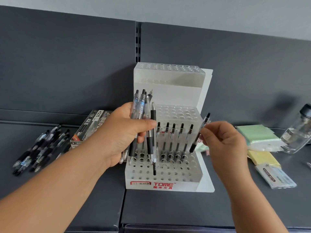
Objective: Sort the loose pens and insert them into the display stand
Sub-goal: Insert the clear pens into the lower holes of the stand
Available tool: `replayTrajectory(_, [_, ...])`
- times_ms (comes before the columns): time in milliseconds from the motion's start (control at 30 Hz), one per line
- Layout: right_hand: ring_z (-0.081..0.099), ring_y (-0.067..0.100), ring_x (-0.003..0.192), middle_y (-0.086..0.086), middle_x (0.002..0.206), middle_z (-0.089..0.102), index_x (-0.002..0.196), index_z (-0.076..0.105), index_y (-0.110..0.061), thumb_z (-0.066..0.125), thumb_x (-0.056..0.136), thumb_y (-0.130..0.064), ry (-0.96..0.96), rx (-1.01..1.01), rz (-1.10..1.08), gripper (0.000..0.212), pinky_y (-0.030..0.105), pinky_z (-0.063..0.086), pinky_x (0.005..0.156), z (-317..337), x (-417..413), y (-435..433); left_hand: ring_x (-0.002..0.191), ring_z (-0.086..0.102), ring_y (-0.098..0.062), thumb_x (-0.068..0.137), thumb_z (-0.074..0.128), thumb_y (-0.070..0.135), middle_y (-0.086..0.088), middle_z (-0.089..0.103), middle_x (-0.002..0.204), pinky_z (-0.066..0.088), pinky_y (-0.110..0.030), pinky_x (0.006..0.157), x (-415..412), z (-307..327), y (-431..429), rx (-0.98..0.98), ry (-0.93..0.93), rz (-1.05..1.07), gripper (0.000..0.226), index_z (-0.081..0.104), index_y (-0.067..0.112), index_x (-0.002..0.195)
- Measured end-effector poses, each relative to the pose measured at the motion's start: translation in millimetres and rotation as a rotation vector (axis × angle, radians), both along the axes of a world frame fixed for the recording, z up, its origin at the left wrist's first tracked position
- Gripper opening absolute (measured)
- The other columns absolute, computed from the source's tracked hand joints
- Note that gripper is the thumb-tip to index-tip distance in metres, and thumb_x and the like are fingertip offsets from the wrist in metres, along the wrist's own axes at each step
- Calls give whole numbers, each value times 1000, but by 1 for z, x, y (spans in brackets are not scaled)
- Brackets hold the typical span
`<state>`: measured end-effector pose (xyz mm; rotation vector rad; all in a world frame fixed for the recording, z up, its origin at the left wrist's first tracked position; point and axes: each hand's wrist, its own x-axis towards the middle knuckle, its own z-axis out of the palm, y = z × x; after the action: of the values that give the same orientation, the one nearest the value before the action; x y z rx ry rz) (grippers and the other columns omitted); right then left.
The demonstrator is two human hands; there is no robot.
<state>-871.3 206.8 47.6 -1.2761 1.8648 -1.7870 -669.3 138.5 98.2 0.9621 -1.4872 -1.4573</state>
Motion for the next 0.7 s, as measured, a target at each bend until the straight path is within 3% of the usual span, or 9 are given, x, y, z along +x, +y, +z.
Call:
replayTrajectory(267, [60, 6, 68, -12, 71, 67, 78, 63, -25, 66, 87, -17, 34, 206, 41, 12, 24, 46, 67, -27, -6, 5, 47, 44, -8, 77, 70, -3, 4, 54, 59, 40, -19, 42, -6, -12, 12, 18, 39, 58, 29, 62, 8, 103])
replayTrajectory(400, [58, 5, 71, -10, 81, 62, 82, 57, -31, 67, 86, -23, 185, 51, -51, 12, 22, 45, 64, 2, 4, 18, 50, 45, -10, 76, 71, -2, 1, 55, 65, 41, -18, 44, -7, -14, 22, 16, 38, 70, 31, 62, 7, 104])
replayTrajectory(467, [54, 5, 59, -5, 70, 62, 78, 60, -26, 66, 86, -19, 147, -70, 67, 13, 15, 42, 54, 24, 21, 22, 49, 47, -7, 76, 71, -4, -3, 58, 71, 40, -19, 44, -7, -14, 26, 18, 50, 66, 33, 63, 9, 105])
replayTrajectory(533, [52, 3, 54, -4, 67, 63, 78, 63, -24, 67, 86, -19, 104, -46, 245, 10, 14, 42, 50, 40, 40, 18, 48, 48, -7, 76, 71, -5, -1, 59, 69, 39, -21, 43, -6, -12, 28, 5, 50, 65, 30, 63, 11, 101])
replayTrajectory(700, [64, 7, 74, -3, 87, 69, 94, 63, -26, 67, 86, -24, -67, 251, 583, 9, 24, 51, 69, 32, 69, 10, 49, 45, -10, 77, 71, 0, 1, 56, 61, 39, -21, 42, 9, -1, 20, 34, 144, 122, 22, 62, 12, 94])
